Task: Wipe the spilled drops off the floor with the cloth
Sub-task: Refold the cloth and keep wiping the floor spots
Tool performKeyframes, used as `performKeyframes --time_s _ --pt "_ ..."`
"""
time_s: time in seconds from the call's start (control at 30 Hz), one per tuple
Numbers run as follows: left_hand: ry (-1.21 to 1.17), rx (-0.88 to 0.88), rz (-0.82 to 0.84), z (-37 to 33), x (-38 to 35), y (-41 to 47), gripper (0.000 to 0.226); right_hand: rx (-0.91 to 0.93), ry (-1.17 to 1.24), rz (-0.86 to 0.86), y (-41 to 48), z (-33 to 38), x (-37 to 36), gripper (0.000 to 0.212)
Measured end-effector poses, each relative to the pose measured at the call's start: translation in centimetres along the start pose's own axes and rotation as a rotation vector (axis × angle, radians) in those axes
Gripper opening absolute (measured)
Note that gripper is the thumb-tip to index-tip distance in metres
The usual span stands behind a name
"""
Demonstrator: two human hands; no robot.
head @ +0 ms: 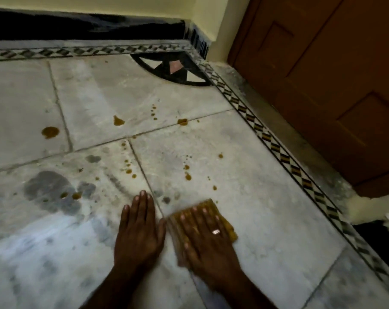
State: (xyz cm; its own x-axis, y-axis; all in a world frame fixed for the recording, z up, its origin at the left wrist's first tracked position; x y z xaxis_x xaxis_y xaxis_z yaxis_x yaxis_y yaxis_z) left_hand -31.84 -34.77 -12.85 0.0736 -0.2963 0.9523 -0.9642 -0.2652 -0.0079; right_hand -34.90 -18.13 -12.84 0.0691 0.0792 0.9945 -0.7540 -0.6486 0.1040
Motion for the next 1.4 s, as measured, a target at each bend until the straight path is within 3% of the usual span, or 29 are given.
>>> performKeyframes --time_s 0.13,0.23,0.43,0.57,0.67,0.73,0.8,0.9,1.03,1.1,1.17,1.27,1.33,1.4 --pt "0.040 0.018 -0.003 0.3 -0.7 0.3 0.077 -0.273 -0.013 -0.008 1.9 -8.5 1.2 0.059" --pt "0.054 0.018 -0.009 0.1 -0.6 0.4 0.070 -0.388 0.038 0.040 7.1 -8.7 0.7 0.061" --pt "0.058 0.013 -0.035 0.2 -0.4 0.4 0.072 -0.063 0.018 0.040 4.1 -4.1 -1.1 0.061" --pt "0.060 0.018 -0.060 0.1 -0.5 0.3 0.068 -0.192 0.043 -0.003 4.9 -9.3 0.0 0.060" --pt "0.067 0.024 -0.072 0.3 -0.5 0.4 0.068 -0.311 0.068 0.020 10.1 -8.6 0.1 0.060" --pt "0.070 0.016 -0.083 0.3 -0.5 0.4 0.068 -0.266 0.083 0.033 11.5 -5.7 -0.5 0.061" --pt "0.068 0.017 -0.092 0.4 -0.5 0.3 0.067 -0.105 0.086 0.056 9.9 -2.9 -1.3 0.065" --pt "0.066 0.023 -0.105 0.3 -0.2 0.4 0.067 0.034 0.049 0.062 5.7 -3.7 -1.4 0.065" --pt "0.071 0.031 -0.120 0.2 0.0 0.2 0.068 -0.218 0.042 0.043 8.7 -8.9 -0.4 0.060" --pt "0.058 0.039 -0.131 0.3 0.2 0.3 0.068 -0.300 0.056 0.086 12.7 -8.0 -0.8 0.061" --pt "0.074 0.035 -0.152 0.3 0.2 0.4 0.068 -0.287 0.065 0.094 15.2 -5.0 -1.1 0.063" --pt "0.093 0.023 -0.192 0.4 0.6 0.7 0.068 -0.094 0.098 0.071 13.4 -1.2 -1.2 0.065" --pt "0.125 0.025 -0.219 0.4 0.5 0.3 0.068 -0.013 0.058 0.073 9.5 -1.9 -1.3 0.067" --pt "0.121 0.024 -0.223 0.2 0.3 0.2 0.069 -0.072 0.040 0.047 8.5 -5.0 -0.7 0.067"
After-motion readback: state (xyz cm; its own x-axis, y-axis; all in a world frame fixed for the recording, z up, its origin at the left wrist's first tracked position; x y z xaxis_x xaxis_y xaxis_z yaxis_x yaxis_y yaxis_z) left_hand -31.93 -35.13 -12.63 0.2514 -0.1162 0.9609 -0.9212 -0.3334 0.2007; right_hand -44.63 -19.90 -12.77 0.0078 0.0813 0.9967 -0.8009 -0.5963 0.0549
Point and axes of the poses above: each hand's wrist, its own y-axis towards the middle knuckle, its own x-axis out of the back of the hand, z = x × y, the point moved 10 cm from there along y, towards the middle knuckle, and after that the axes turned 7 degrees about -x, right-handed, at the moved point
